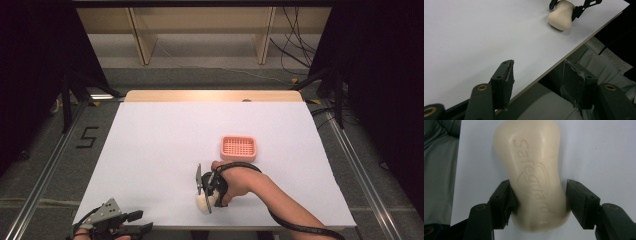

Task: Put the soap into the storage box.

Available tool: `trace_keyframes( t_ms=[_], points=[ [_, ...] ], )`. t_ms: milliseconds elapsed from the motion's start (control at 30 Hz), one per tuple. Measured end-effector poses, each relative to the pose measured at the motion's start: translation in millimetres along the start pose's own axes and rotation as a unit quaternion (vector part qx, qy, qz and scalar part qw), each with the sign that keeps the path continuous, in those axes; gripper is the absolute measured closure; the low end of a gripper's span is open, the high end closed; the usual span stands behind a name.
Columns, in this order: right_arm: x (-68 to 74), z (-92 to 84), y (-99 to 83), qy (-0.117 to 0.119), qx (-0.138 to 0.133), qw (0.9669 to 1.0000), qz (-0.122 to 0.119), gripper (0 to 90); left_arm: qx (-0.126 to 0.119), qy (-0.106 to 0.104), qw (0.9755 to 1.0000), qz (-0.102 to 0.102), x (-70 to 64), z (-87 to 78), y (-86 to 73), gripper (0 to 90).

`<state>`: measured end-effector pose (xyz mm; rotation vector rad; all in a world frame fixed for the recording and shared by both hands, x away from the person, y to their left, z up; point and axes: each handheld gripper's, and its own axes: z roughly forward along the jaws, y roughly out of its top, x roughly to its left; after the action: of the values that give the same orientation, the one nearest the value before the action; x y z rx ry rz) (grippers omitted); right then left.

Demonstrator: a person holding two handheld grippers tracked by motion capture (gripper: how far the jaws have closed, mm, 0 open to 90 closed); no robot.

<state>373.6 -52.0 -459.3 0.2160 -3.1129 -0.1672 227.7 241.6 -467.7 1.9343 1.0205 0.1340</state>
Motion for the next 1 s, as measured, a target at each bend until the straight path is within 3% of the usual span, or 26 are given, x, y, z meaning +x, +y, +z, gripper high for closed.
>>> trace_keyframes(
  t_ms=[67, 100, 267, 300, 367, 433, 467, 500, 600, 667, 767, 800, 900, 967, 1000],
  points=[
    [-1.2, 0.4, -0.5, -0.001, 0.003, 0.9999, -0.012, 41.0, 0.0, 0.0, 1.0, 0.0, 0.1, 0.0, 0.0, 41.5],
    [0.2, 0.3, 0.3, 0.003, 0.0, 1.0, 0.001, 40.9, 0.001, 0.0, 1.0, 0.0, 0.0, 0.1, 0.0, 41.5],
    [-2.7, 0.1, 2.2, -0.002, -0.001, 0.9998, -0.02, 38.8, 0.0, 0.0, 1.0, 0.001, 0.0, -0.1, 0.0, 41.5],
    [-1.1, 0.7, 3.2, 0.001, -0.009, 0.9999, -0.01, 38.1, 0.0, 0.0, 1.0, 0.001, 0.0, -0.1, -0.1, 41.5],
    [0.1, 0.4, 6.4, 0.004, -0.003, 0.9999, -0.011, 37.4, 0.005, -0.001, 1.0, -0.006, -0.4, -0.2, -0.1, 41.5],
    [0.5, 0.3, 8.4, 0.001, 0.002, 0.9999, -0.013, 37.9, 0.0, -0.001, 1.0, 0.002, 0.0, -0.3, -0.1, 41.5],
    [-1.0, -0.1, 9.3, -0.003, 0.011, 0.9995, -0.028, 38.5, 0.0, -0.001, 1.0, 0.002, 0.0, -0.4, -0.2, 41.5],
    [0.2, 0.4, 9.9, -0.002, 0.012, 0.9998, -0.018, 39.0, 0.0, 0.0, 1.0, 0.001, 0.0, -0.6, -0.2, 41.5],
    [-1.4, 1.3, 9.7, -0.006, 0.014, 0.9995, -0.029, 41.9, 0.0, 0.002, 1.0, 0.002, 0.3, -0.8, -0.3, 41.5],
    [0.7, 0.5, 9.9, -0.001, 0.015, 0.9998, -0.008, 44.2, 0.001, 0.002, 1.0, 0.001, -0.1, -0.8, -0.3, 41.6],
    [0.2, 0.4, 10.5, -0.004, 0.007, 1.0, -0.005, 48.8, 0.002, 0.002, 1.0, 0.002, 0.1, -1.1, -0.1, 41.6],
    [2.2, 0.0, 10.5, 0.0, 0.009, 0.9998, 0.017, 49.1, 0.0, 0.002, 1.0, 0.001, 0.2, -0.8, -0.3, 41.6],
    [-1.2, 0.3, 10.4, -0.005, 0.007, 0.9997, 0.021, 49.5, 0.0, 0.001, 1.0, 0.001, 0.2, -0.7, -0.4, 41.6],
    [1.6, -1.1, 11.7, 0.002, 0.012, 0.9982, 0.059, 49.7, 0.0, 0.001, 1.0, 0.001, 0.2, -0.8, -0.4, 41.5],
    [0.1, -0.7, 11.0, -0.003, 0.007, 0.9987, 0.05, 49.9, -0.001, -0.001, 1.0, 0.001, 0.4, -0.7, -0.5, 41.5]
  ],
)
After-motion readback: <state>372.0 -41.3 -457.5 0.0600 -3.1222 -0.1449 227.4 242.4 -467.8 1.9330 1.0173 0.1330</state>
